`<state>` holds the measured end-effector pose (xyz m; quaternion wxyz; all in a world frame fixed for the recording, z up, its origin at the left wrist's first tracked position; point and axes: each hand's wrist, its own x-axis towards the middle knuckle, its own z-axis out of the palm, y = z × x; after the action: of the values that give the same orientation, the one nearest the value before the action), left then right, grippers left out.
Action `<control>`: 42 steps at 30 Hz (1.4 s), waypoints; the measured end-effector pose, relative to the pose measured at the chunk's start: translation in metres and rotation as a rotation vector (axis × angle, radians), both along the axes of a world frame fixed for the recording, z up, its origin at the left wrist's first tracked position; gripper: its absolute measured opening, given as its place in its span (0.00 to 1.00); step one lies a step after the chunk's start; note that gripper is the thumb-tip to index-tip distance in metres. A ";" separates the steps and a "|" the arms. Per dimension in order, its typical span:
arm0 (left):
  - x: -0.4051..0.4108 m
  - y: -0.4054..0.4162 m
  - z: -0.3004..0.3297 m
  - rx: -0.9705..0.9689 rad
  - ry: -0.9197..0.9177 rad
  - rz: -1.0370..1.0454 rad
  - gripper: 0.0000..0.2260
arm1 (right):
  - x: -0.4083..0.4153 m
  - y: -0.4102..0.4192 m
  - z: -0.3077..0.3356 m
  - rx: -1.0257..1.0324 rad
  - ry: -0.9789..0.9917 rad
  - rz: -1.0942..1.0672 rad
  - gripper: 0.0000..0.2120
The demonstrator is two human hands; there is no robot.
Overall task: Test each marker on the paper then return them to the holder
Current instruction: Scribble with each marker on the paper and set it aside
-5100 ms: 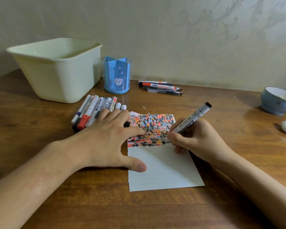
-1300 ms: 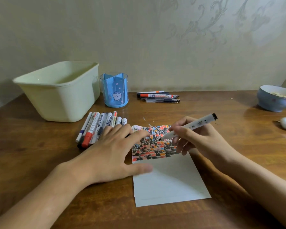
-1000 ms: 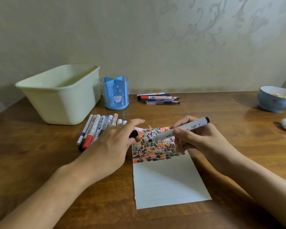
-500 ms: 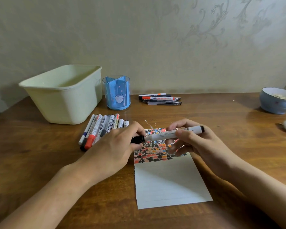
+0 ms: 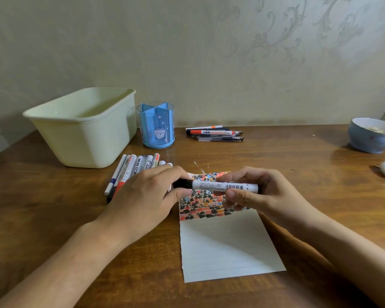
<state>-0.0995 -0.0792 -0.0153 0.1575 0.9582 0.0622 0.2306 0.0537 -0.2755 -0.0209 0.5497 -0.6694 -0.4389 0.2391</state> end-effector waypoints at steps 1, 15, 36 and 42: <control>0.000 0.001 0.000 0.024 -0.015 0.001 0.15 | -0.001 0.000 0.000 -0.006 -0.023 -0.002 0.14; -0.006 -0.008 0.013 0.100 -0.076 -0.077 0.17 | -0.010 0.001 -0.002 0.029 -0.080 -0.011 0.11; -0.007 -0.005 0.010 0.165 0.009 -0.106 0.21 | 0.005 0.000 -0.002 -0.008 -0.164 -0.102 0.24; -0.005 0.030 0.010 0.144 -0.031 0.266 0.06 | 0.014 -0.003 -0.005 -0.133 -0.406 -0.200 0.10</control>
<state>-0.1046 -0.0492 -0.0049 0.0576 0.9465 0.1696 0.2683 0.0677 -0.2781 -0.0262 0.4257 -0.7785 -0.4555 0.0722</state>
